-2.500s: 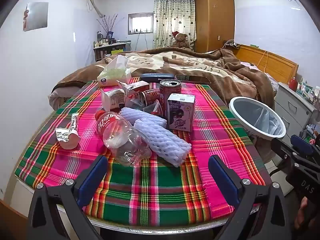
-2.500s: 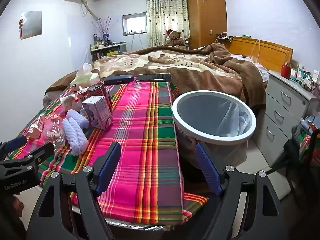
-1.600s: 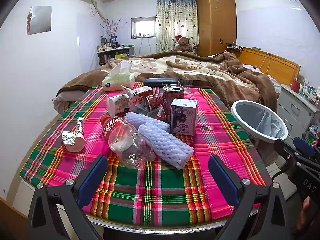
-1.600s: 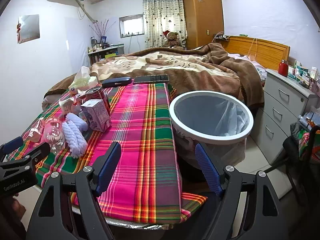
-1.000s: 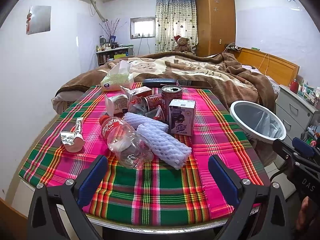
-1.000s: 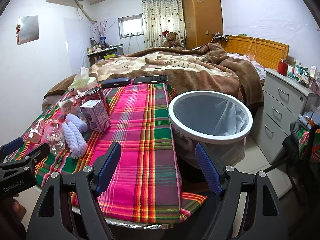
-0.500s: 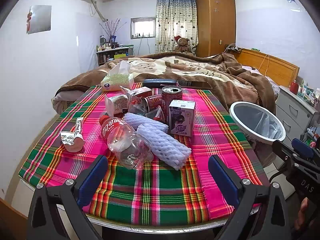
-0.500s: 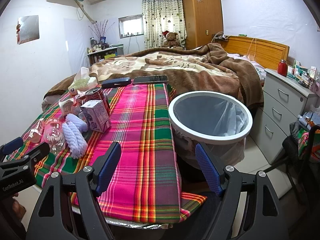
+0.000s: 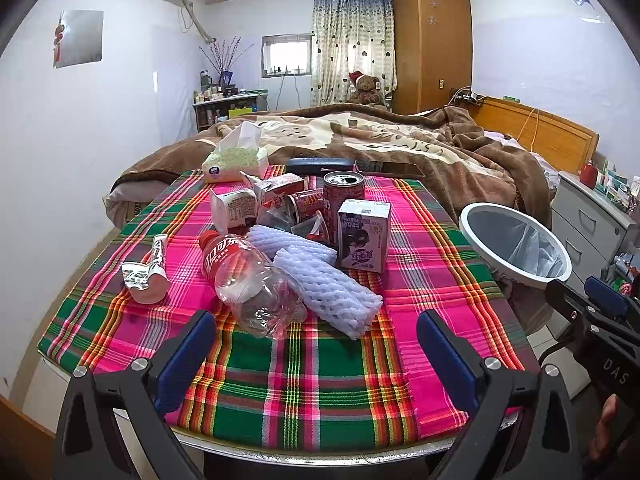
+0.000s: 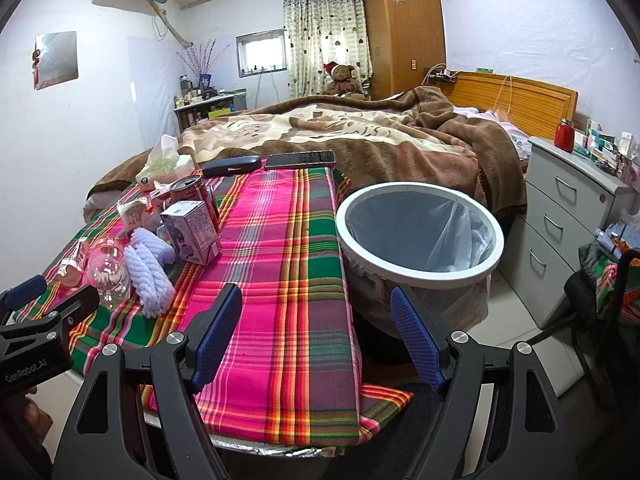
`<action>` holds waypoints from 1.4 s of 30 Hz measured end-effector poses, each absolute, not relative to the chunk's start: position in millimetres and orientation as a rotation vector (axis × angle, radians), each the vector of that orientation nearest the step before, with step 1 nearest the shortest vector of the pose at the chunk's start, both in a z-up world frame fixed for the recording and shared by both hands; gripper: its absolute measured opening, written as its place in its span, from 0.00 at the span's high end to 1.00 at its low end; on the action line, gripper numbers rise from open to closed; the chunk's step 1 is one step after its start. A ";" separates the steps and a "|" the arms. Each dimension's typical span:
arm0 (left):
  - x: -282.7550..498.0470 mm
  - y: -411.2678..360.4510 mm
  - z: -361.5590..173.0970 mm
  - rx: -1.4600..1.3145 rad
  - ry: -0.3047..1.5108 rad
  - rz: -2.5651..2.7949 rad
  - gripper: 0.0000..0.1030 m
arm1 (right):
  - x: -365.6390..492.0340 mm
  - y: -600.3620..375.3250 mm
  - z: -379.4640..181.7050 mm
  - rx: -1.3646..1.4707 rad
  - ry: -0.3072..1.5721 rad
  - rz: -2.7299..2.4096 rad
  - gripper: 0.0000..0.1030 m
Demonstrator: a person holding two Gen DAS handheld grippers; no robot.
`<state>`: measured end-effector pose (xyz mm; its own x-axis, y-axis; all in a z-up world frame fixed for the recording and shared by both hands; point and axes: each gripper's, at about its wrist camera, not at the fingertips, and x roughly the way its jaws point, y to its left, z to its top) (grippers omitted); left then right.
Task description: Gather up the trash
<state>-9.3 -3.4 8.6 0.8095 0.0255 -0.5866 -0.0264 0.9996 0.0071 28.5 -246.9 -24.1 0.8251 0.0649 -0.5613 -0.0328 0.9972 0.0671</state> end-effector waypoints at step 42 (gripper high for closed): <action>34.2 88.8 -14.3 -0.197 0.754 0.060 0.01 | 102.5 -203.2 -37.6 0.100 0.650 0.339 0.24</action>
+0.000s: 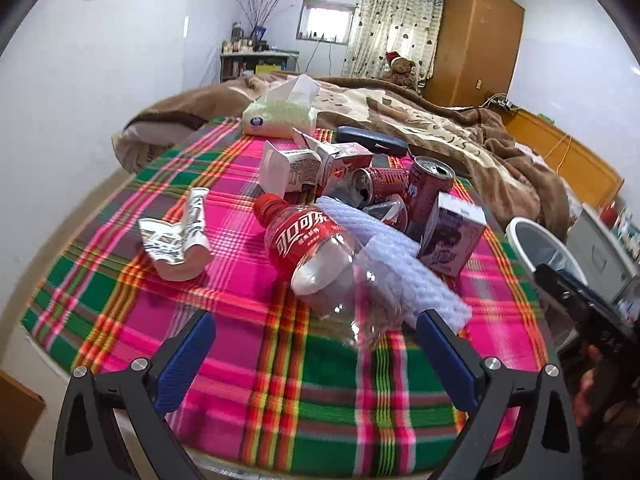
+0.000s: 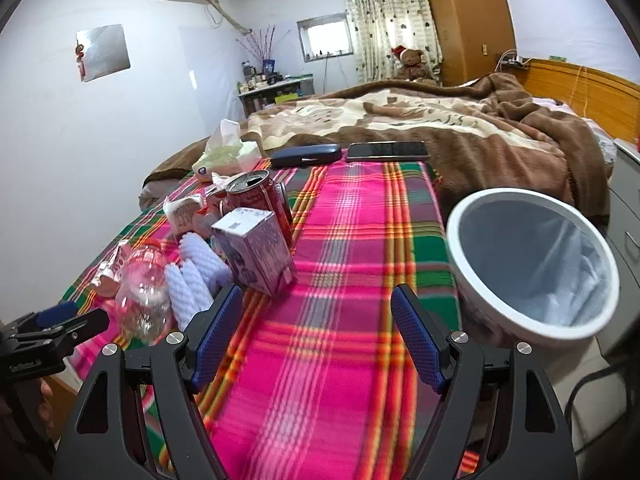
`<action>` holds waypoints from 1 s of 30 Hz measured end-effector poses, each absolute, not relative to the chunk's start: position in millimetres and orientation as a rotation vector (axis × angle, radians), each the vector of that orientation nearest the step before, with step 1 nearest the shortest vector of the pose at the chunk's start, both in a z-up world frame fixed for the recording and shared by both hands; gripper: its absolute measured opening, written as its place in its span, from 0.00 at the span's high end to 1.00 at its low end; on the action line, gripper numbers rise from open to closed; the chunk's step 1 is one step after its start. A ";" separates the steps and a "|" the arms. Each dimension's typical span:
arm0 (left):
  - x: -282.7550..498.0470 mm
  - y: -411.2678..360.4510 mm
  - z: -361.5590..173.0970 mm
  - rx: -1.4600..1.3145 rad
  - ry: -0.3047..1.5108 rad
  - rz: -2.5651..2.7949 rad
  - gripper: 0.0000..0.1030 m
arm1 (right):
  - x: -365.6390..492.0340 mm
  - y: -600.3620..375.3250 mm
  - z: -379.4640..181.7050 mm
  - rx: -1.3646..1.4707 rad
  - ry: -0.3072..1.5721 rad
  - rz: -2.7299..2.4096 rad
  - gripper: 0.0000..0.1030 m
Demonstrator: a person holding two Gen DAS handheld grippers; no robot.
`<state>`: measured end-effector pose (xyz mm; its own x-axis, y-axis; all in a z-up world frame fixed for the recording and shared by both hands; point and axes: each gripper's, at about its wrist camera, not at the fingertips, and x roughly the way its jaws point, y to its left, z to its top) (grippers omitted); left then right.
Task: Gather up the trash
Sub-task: 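Grasp the red Coca-Cola bottle with the left tool while the right tool grasps the milk carton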
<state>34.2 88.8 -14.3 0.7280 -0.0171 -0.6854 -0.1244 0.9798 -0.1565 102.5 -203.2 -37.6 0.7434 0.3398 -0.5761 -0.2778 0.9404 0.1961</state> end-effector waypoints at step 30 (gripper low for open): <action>119.9 117.7 -30.6 -0.355 0.885 0.039 0.03 | 168.9 -147.2 -47.9 0.010 0.796 0.587 0.46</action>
